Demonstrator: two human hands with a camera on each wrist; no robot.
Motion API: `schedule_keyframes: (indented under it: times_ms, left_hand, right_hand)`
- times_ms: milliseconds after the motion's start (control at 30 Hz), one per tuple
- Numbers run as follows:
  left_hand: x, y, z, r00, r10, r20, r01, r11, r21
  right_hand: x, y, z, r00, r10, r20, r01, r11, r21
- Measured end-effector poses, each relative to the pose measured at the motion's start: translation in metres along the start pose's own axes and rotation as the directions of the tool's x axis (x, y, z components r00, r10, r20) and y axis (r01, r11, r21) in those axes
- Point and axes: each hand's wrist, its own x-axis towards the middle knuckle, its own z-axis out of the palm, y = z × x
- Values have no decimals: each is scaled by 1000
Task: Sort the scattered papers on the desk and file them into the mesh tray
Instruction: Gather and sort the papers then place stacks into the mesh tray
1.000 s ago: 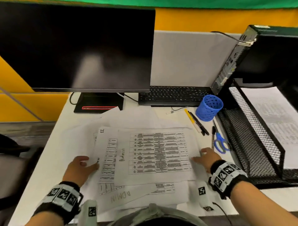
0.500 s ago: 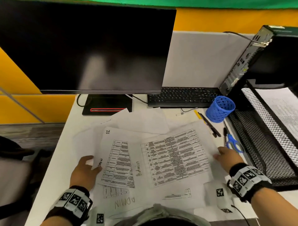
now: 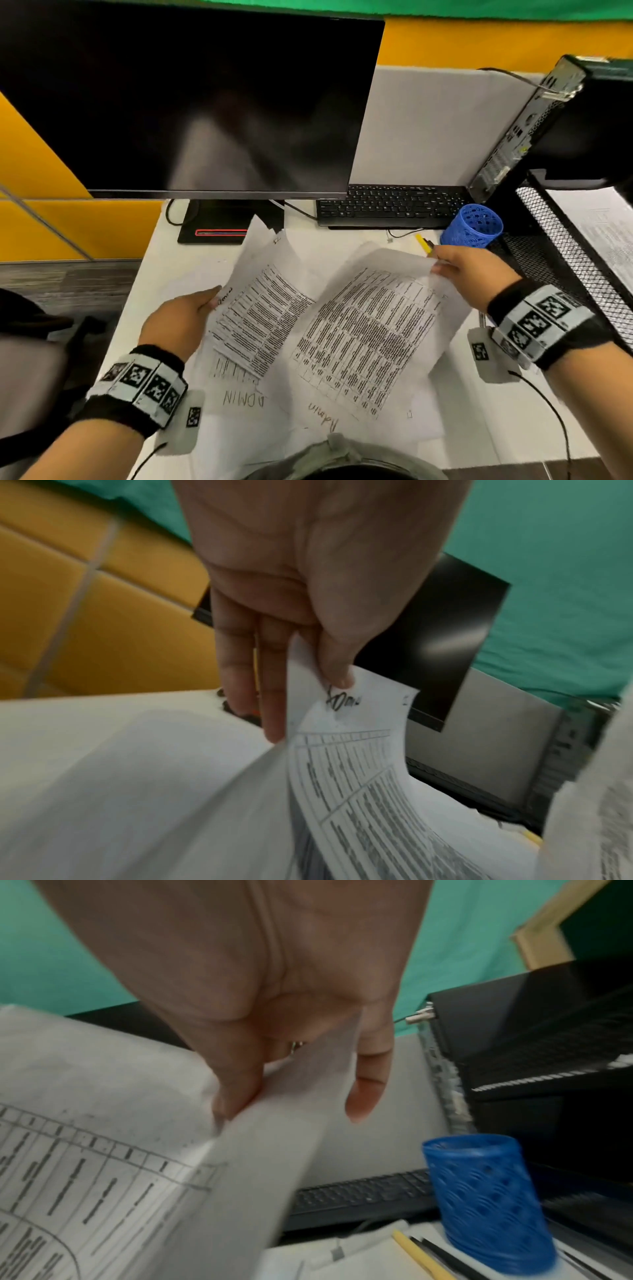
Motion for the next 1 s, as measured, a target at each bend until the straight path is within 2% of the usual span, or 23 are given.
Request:
schedule_keyframes:
  times_ms: [67,167,267,367,500,567,633,667,733,767,800,867,933,1000]
  left_hand:
    - [0,7,-3,997,34,-67,-28,996,87]
    - [-3,19,-9,959,190,-211,-181,982,62]
    - [-6,34,-18,948,271,-164,-278,960,-22]
    - [-8,51,-30,925,363,-113,-368,929,-26]
    - [-11,75,-44,897,441,-40,-442,897,-25]
    - [-13,85,-49,889,457,-25,-457,884,-101]
    - [-16,90,-50,897,435,-75,-437,851,-292]
    - [-19,91,-50,908,407,-99,-407,803,-435]
    - [-27,85,-44,926,371,-75,-329,690,-645]
    - [-31,80,-38,936,351,-19,-267,678,-685]
    - [-35,75,-29,946,319,61,-183,679,-711]
    - [-40,67,-8,949,238,205,-39,736,-676]
    - [-43,63,10,968,128,214,27,798,-602]
    - [-44,58,21,979,56,195,74,795,-602]
  right_hand:
    - [5,-13,-1,998,-69,8,69,997,-46]
    - [10,-28,2,995,-102,16,103,990,-95]
    - [12,-45,6,989,-144,-17,143,987,-77]
    - [14,-63,5,972,-229,-53,224,972,-75]
    - [15,-83,5,957,-288,-26,281,948,-150]
    - [16,-88,7,960,-279,-26,272,950,-154]
    - [17,-90,9,971,-235,-45,227,964,-135]
    - [16,-90,10,979,-197,-54,191,976,-109]
    - [14,-88,9,993,-102,-64,101,995,-13]
    - [12,-87,9,995,-66,-69,68,997,26]
    - [11,-86,9,996,-46,-79,50,998,43]
    - [8,-85,9,994,-41,-101,48,996,73]
    - [2,-86,10,994,-41,-101,59,981,187]
    - [-1,-85,13,993,9,-120,38,924,381]
